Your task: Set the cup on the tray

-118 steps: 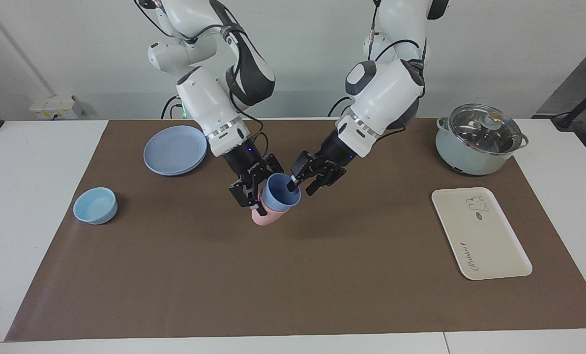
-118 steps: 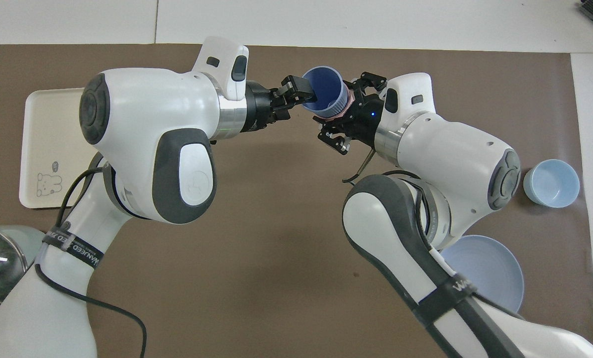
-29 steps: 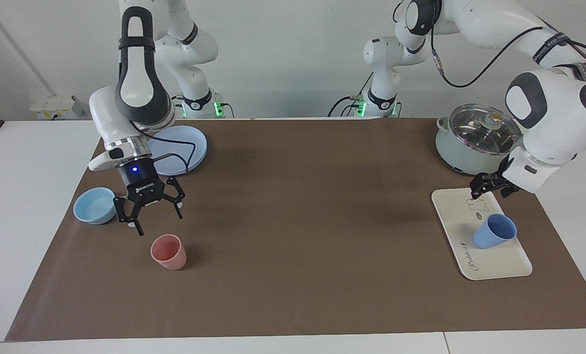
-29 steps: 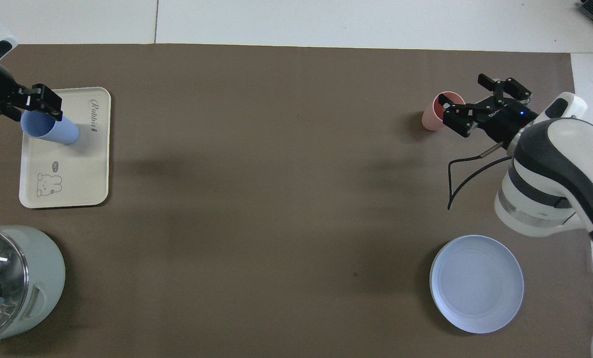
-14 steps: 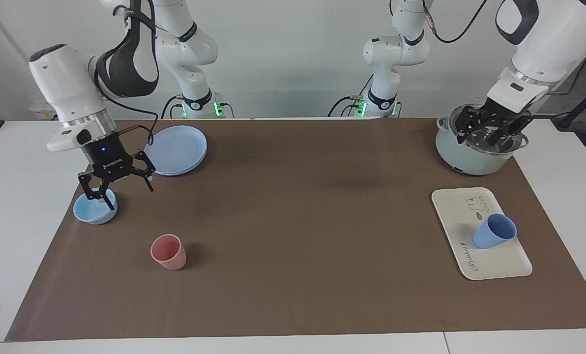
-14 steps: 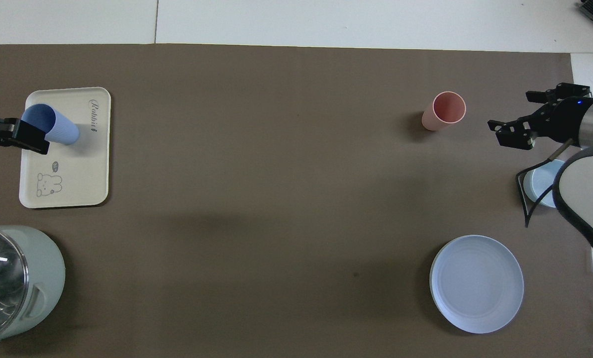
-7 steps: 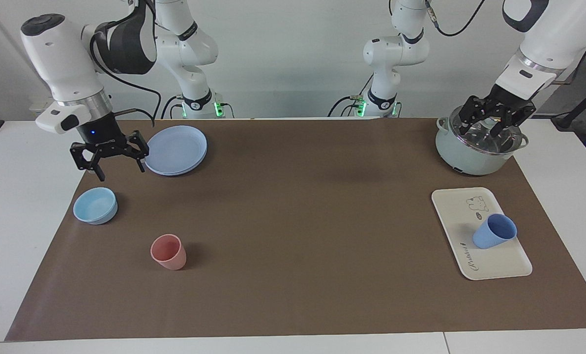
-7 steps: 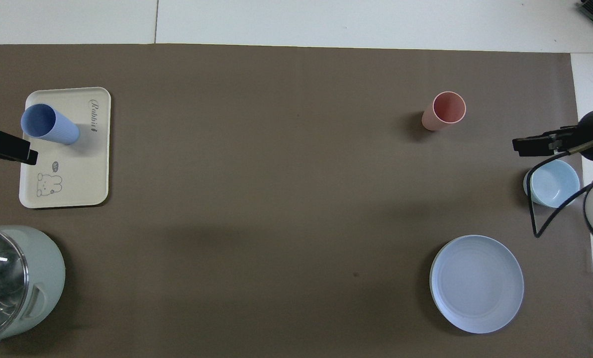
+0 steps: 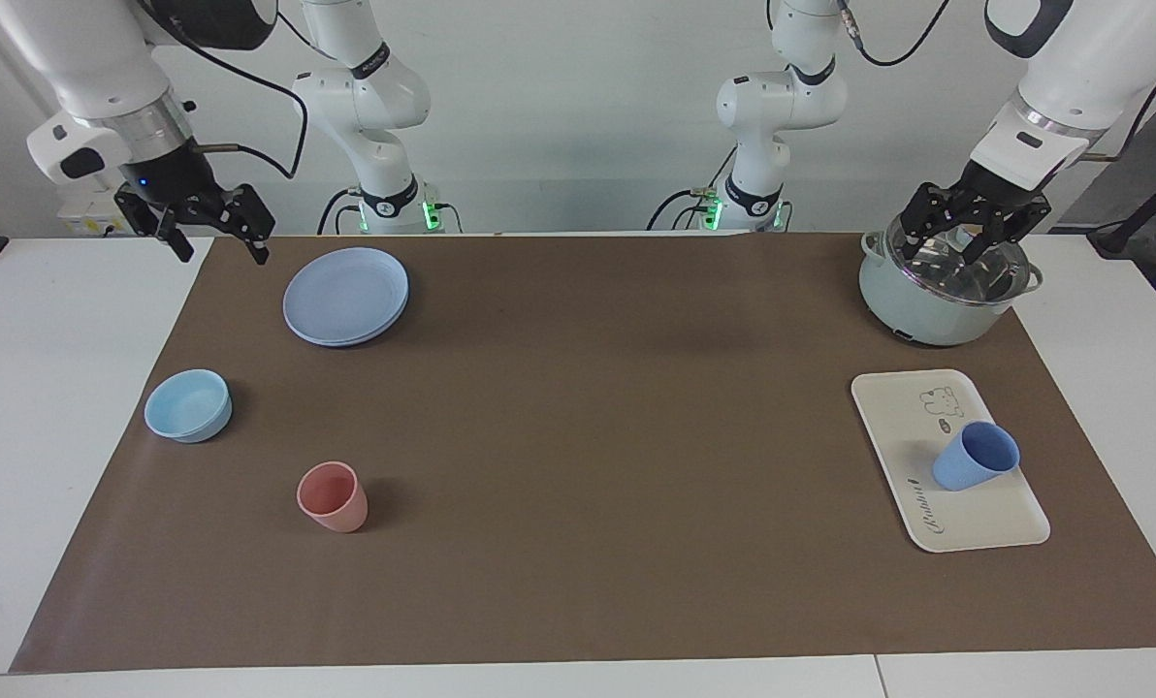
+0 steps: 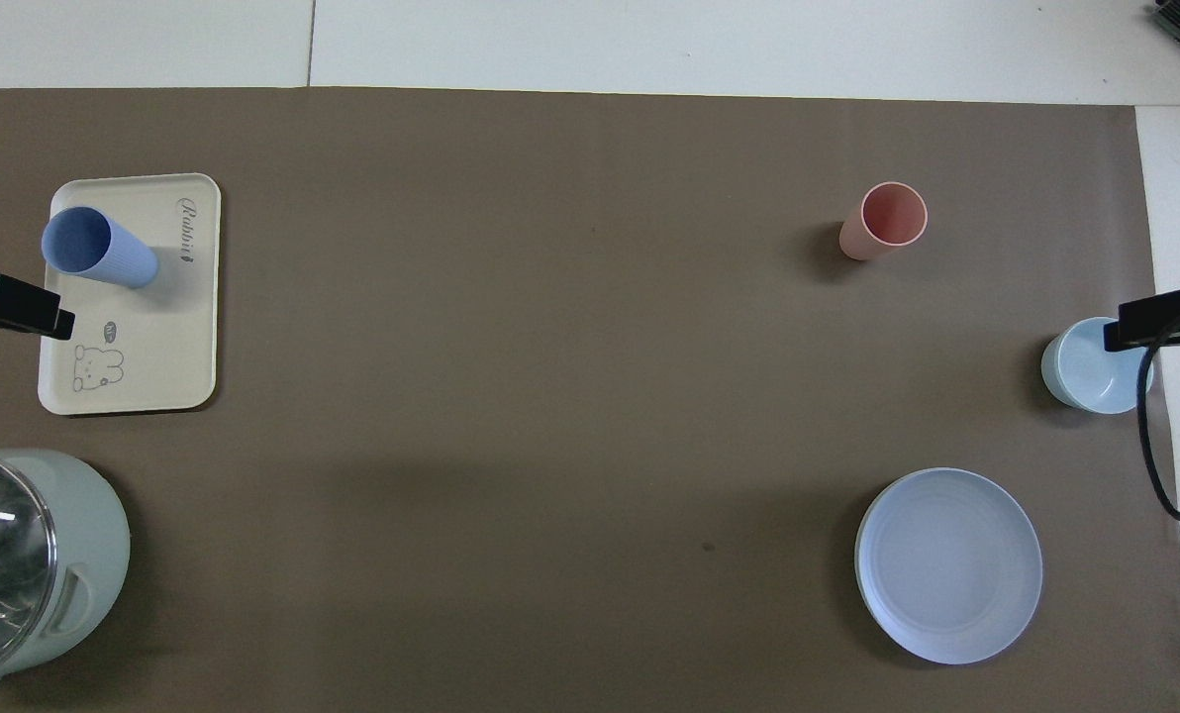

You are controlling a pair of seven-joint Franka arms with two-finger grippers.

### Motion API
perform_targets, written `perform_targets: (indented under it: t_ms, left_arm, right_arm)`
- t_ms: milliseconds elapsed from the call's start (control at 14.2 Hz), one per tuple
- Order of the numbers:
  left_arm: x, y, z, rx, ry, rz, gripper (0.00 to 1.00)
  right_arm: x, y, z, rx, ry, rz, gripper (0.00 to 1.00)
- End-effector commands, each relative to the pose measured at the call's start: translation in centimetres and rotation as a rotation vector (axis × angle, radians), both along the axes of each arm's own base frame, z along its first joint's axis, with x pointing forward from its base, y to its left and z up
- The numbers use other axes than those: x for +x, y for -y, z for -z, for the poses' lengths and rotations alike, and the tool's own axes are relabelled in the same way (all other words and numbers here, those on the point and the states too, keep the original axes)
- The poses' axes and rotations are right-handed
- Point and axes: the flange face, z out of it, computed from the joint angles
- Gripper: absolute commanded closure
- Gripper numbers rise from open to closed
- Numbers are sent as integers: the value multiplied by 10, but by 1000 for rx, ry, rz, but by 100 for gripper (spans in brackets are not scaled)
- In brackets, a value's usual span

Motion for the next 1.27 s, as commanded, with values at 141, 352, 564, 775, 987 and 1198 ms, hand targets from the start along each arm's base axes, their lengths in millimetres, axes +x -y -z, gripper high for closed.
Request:
perform_targets:
  t_ms: [141,352,564,775,987,1198]
  left_arm:
    - [-12,2,0,28,-1,-2,18]
    - [-11,8,0,58,4,15,18]
    - [-11,14,-1,71,11,19,18]
    - [-8,24,0,70,35,-8,18]
    - [-9,25,0,69,32,-5,18]
    - [-10,29,1,68,25,0,18]
  right_arm:
    - [7,0,-7,-92,-25,-28,0]
    - [10,2,-1,-93,1,-24,0]
    - [9,0,3,-25,11,-5,0]
    - [7,1,6,-16,4,3,0]
    - [6,2,6,-23,-1,1,0]
    - [7,2,6,-23,3,1,0]
